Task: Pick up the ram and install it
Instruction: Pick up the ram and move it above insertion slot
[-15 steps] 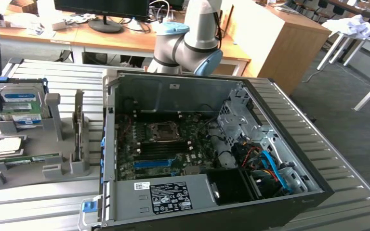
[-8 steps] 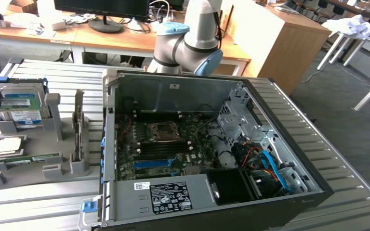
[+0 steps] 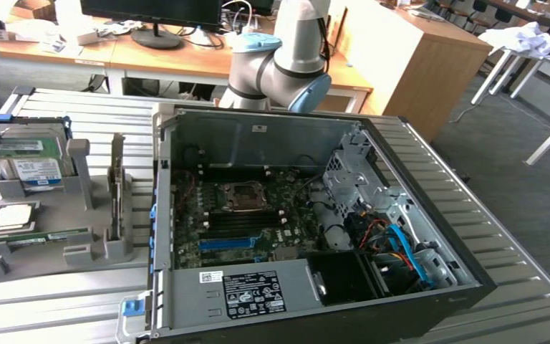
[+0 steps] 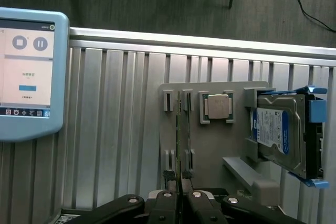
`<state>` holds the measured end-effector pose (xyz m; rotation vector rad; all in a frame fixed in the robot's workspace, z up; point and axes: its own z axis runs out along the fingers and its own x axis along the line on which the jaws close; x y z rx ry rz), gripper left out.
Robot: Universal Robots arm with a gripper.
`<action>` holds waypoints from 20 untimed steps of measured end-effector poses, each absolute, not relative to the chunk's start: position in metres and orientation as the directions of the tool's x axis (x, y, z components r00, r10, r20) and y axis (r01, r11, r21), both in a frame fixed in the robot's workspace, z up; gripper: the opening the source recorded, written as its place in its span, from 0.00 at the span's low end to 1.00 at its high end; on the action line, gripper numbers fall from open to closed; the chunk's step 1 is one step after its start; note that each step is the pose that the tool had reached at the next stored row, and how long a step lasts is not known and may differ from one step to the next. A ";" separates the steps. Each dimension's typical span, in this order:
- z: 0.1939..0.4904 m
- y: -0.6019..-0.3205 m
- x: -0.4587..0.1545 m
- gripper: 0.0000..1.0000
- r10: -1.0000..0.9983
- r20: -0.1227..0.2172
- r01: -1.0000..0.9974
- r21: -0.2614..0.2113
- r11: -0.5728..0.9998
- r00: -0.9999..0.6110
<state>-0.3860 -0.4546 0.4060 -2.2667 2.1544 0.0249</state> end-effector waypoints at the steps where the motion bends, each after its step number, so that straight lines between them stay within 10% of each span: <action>1: 0.407 -0.455 -0.386 0.13 -0.998 -0.021 -0.999 0.001 -0.051 0.051; 20: 0.419 -0.455 -0.386 0.13 -0.998 -0.021 -0.999 0.001 -0.051 0.051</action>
